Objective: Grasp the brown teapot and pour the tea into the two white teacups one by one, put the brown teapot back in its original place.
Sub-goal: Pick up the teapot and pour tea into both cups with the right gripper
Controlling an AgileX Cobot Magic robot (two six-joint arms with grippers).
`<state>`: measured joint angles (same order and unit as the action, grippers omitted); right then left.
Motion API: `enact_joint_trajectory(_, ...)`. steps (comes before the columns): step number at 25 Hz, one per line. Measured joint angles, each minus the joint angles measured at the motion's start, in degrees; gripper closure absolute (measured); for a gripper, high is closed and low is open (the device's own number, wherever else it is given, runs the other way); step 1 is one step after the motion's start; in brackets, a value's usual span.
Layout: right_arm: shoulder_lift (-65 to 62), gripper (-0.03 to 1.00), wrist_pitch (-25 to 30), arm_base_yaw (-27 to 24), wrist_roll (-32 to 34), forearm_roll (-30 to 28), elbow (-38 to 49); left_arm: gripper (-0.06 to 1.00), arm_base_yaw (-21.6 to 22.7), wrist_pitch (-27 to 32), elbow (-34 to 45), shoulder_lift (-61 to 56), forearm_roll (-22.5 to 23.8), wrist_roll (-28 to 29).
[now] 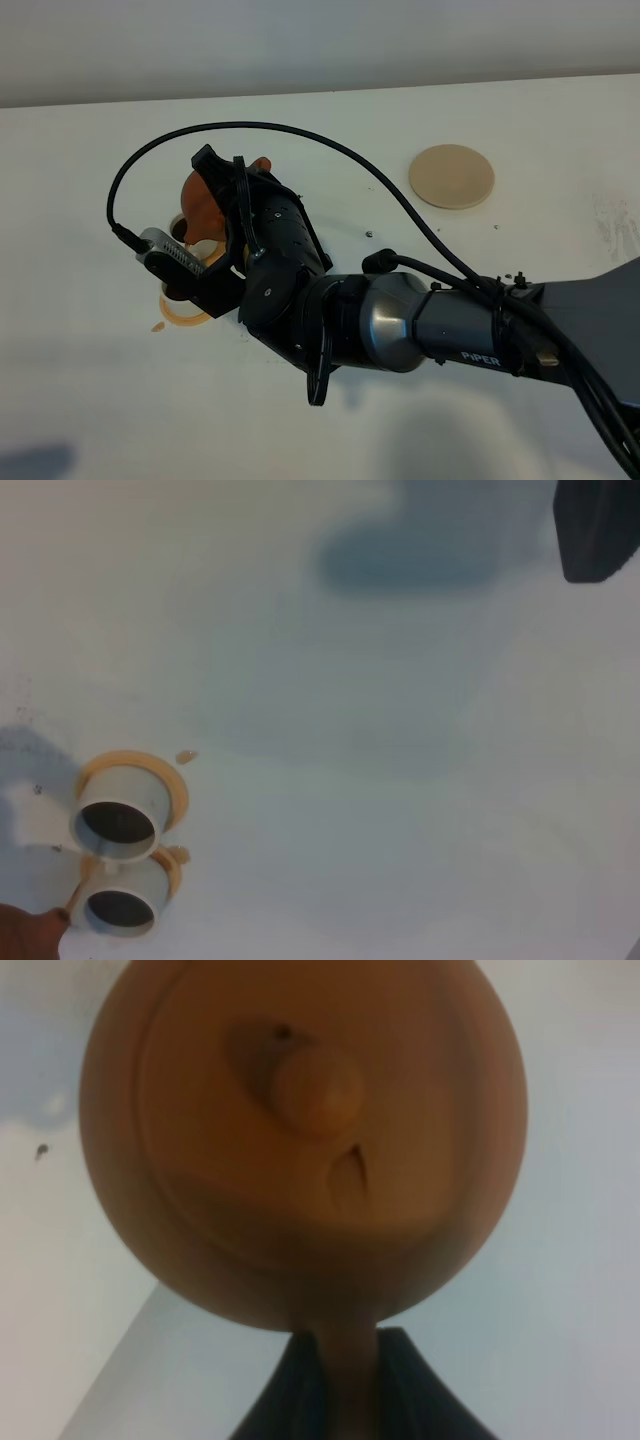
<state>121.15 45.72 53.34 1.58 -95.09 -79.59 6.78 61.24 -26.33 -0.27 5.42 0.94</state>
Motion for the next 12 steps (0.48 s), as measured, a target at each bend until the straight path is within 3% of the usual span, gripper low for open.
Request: enact_joint_trajectory(12, 0.00, 0.88, -0.22, 0.05, -0.06, 0.05, 0.00, 0.67, 0.00, 0.05, 0.00, 0.00, 0.00, 0.00)
